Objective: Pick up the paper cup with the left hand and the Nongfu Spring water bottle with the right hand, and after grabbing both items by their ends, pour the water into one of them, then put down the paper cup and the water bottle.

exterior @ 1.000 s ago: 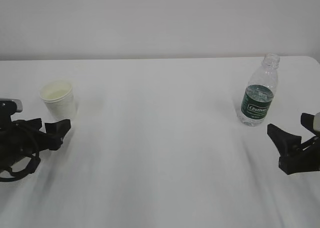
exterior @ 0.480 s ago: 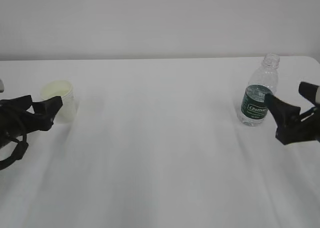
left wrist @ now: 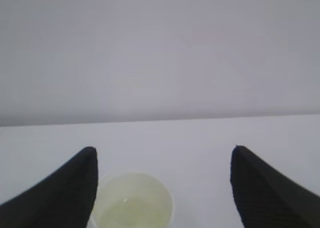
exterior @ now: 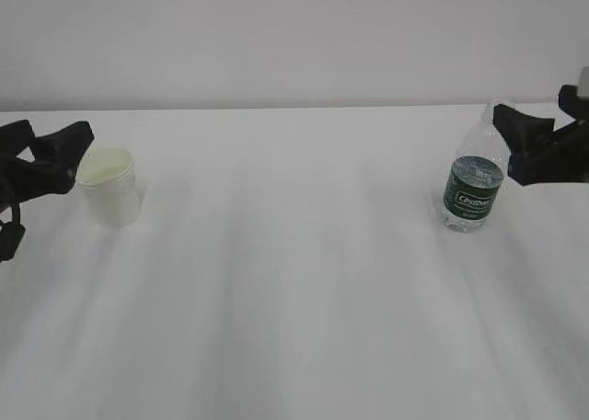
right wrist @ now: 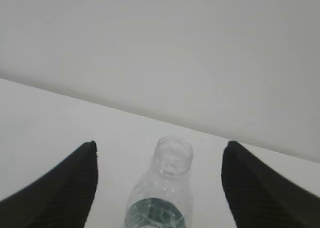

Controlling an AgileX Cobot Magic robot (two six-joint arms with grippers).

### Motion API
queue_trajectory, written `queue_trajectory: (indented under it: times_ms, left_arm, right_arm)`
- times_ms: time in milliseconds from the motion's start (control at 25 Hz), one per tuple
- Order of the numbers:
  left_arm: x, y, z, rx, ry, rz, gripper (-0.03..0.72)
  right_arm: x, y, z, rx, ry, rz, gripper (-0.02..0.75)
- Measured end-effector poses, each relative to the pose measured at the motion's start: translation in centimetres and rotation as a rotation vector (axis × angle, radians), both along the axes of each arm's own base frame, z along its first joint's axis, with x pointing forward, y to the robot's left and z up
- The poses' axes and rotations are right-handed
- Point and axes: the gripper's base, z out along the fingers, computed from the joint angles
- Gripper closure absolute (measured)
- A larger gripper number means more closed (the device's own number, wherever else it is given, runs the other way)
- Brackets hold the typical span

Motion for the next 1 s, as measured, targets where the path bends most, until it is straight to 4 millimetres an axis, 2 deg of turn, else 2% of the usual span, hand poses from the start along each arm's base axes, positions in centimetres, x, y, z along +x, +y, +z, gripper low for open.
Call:
queue_trajectory:
  times_ms: [280, 440, 560, 840, 1000]
  left_arm:
    - [-0.6, 0.6, 3.2, -0.037, -0.087, 0.059, 0.097]
    - [-1.1, 0.8, 4.5, -0.031, -0.066, 0.07, 0.097]
    - [-1.1, 0.8, 6.2, -0.024, -0.063, 0.072, 0.097]
    - [-1.8, 0.9, 11.4, 0.007, -0.104, 0.06, 0.1]
    - [-3.2, 1.1, 12.9, 0.024, -0.105, 0.06, 0.1]
  right_arm:
    - [0.2, -0.2, 3.8, -0.005, -0.022, -0.025, 0.151]
    - [-0.2, -0.4, 6.1, -0.014, -0.025, -0.037, 0.151]
    - [-0.9, -0.5, 7.8, -0.02, -0.031, -0.047, 0.15]
    - [-4.2, -1.1, 12.3, -0.023, -0.076, -0.072, 0.15]
    - [-6.5, -1.4, 14.2, -0.021, -0.106, -0.085, 0.151]
